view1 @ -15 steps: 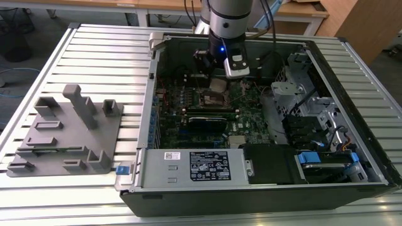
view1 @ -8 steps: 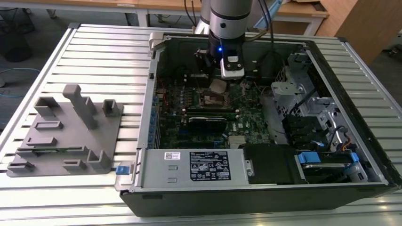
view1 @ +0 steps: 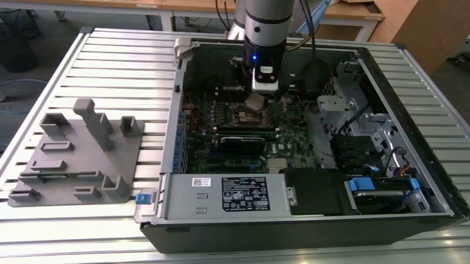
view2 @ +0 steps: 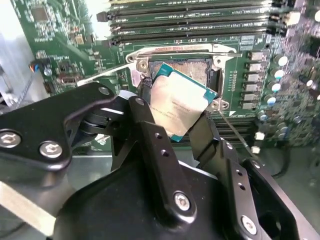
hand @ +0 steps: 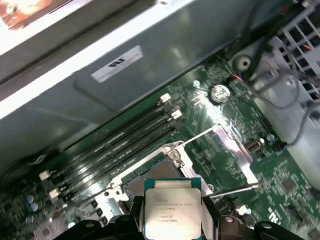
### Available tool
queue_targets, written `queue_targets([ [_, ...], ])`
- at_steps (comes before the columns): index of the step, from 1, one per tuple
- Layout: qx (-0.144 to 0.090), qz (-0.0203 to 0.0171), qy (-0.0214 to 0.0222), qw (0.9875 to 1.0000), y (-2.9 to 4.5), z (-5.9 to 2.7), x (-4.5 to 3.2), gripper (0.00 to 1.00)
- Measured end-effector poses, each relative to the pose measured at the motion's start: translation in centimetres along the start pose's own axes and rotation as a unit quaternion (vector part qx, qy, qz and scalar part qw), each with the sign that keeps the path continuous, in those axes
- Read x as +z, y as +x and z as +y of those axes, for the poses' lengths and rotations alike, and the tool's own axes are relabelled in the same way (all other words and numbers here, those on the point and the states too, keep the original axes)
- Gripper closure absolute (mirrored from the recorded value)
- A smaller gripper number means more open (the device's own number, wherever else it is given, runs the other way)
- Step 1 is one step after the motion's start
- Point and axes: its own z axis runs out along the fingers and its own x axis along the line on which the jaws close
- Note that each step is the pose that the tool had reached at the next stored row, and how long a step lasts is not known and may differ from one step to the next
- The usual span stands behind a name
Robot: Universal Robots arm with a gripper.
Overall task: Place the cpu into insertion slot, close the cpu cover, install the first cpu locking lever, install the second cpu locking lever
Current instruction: 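Place the cpu into insertion slot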
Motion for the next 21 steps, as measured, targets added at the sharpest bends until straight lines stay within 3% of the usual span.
queue_targets([
  [6, 0.055, -0.0049, 0.0015, 0.9985, 0.0, -0.01, 0.09, 0.46],
  [11, 0.1, -0.009, 0.0028, 0.995, 0.0, -0.01, 0.13, 0.46],
  [15, 0.135, -0.0122, 0.0038, 0.9907, 0.0, -0.01, 0.16, 0.46],
  [21, 0.189, -0.017, 0.0053, 0.9819, 0.0, -0.02, 0.19, 0.46],
])
